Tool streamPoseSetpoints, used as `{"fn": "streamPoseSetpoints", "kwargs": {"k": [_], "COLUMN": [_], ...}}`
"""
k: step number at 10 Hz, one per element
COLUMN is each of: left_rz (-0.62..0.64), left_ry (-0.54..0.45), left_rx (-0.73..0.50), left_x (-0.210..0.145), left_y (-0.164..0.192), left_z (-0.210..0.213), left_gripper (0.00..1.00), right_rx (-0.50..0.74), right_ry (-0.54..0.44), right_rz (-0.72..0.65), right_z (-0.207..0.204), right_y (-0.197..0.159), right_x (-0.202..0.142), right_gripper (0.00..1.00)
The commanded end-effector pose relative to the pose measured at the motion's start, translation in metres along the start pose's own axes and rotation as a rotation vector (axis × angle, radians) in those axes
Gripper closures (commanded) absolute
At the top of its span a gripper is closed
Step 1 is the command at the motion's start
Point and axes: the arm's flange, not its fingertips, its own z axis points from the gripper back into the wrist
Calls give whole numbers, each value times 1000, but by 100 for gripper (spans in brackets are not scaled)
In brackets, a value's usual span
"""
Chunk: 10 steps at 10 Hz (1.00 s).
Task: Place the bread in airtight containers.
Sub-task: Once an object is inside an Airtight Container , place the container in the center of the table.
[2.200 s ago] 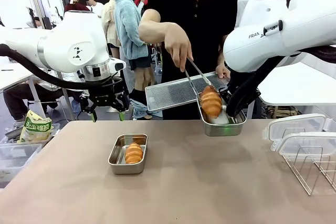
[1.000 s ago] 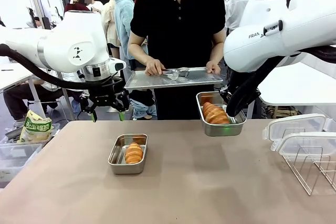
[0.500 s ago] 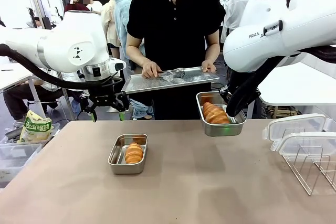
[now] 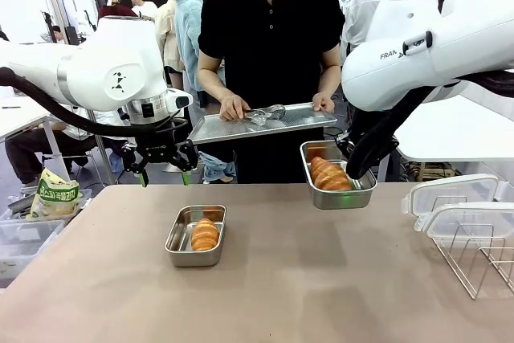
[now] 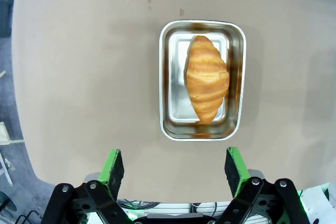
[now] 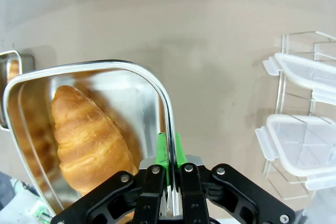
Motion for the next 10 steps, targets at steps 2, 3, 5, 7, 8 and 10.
{"fn": "streamPoseSetpoints", "kwargs": {"k": [2, 3, 5, 7, 8, 10], "left_rz": [1, 1, 1, 1, 1, 1], "left_ry": [-5, -5, -5, -5, -5, -5], "left_rx": [1, 1, 1, 1, 1, 1], "left_x": [0, 0, 0, 0, 0, 0], "left_y": [1, 1, 1, 1, 1, 1], "left_z": [2, 2, 2, 2, 2, 2], "left_gripper": [0, 0, 0, 0, 0, 0], "right_rx": [-7, 14, 41, 30, 43, 27], "right_ry": [63, 97, 85, 67, 72, 88], "right_rz": [5, -3, -7, -30, -13, -9], "right_z": [-33, -49, -77, -113, -126, -149], "right_y": [-10, -17, -23, -31, -31, -35], "right_x": [-8, -9, -17, -24, -26, -27], "right_gripper": [100, 100, 100, 100, 100, 100]}}
